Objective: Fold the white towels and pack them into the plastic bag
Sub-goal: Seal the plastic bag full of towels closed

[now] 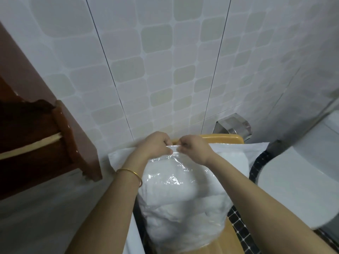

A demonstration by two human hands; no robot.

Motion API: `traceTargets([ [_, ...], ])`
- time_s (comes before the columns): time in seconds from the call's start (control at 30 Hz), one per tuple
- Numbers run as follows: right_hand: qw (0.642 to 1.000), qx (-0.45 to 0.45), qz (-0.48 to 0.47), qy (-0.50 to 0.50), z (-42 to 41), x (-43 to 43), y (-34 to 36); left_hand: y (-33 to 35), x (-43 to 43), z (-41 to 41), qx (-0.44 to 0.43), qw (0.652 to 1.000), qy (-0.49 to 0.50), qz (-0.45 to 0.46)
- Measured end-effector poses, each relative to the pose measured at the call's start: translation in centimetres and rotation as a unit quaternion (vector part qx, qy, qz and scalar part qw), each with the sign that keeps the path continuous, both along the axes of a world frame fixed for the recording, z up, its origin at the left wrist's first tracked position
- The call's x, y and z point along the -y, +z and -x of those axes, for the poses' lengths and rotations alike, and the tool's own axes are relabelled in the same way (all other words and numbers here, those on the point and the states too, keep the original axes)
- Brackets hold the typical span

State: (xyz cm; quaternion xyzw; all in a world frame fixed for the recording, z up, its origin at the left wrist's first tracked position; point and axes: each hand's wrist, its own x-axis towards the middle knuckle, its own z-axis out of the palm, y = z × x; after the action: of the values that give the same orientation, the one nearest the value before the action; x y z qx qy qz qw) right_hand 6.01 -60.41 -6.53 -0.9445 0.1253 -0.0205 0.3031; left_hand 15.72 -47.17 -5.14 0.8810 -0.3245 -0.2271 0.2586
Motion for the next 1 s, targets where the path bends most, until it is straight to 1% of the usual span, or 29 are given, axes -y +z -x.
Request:
traceTargets([
  [0.13,0.999,-0.026,0.017,-0.011,0.3,0.6,0.4,0.2,0.0,0.2,-0.028,0.999,0.013,0.014],
  [0.27,1.0,-0.02,-0.015,-0.018,0.8,1.0,0.2,0.6,0.1,0.4,-0.029,1.0,-0.011,0.003],
  [0.37,0.999,0.0,-0.04,-0.034,0.8,1.0,-0.1,0.9,0.7,1.0,0.008,0.999,-0.025,-0.019],
  [0.5,0.998,0.018,-0.052,-0.038,0.9,1.1,-0.4,0.6,1.4,1.9,0.043,0.999,0.003,-0.019],
  [0.63,0.999,0.018,-0.038,-0.024,1.0,1.3,-0.5,0.2,1.1,2.6,0.094,0.994,0.027,-0.039],
  [0.73,0.999,0.014,-0.024,-0.034,1.2,1.8,-0.3,0.3,1.1,2.9,0.114,0.992,0.033,-0.04],
  [0.87,0.999,0.02,-0.027,-0.038,1.6,2.4,-0.5,0.8,1.2,2.8,0.092,0.995,0.01,-0.048],
  [1.0,0.999,0.018,0.047,-0.015,1.4,2.0,-0.8,1.4,2.0,2.8,0.066,0.996,-0.013,-0.05],
])
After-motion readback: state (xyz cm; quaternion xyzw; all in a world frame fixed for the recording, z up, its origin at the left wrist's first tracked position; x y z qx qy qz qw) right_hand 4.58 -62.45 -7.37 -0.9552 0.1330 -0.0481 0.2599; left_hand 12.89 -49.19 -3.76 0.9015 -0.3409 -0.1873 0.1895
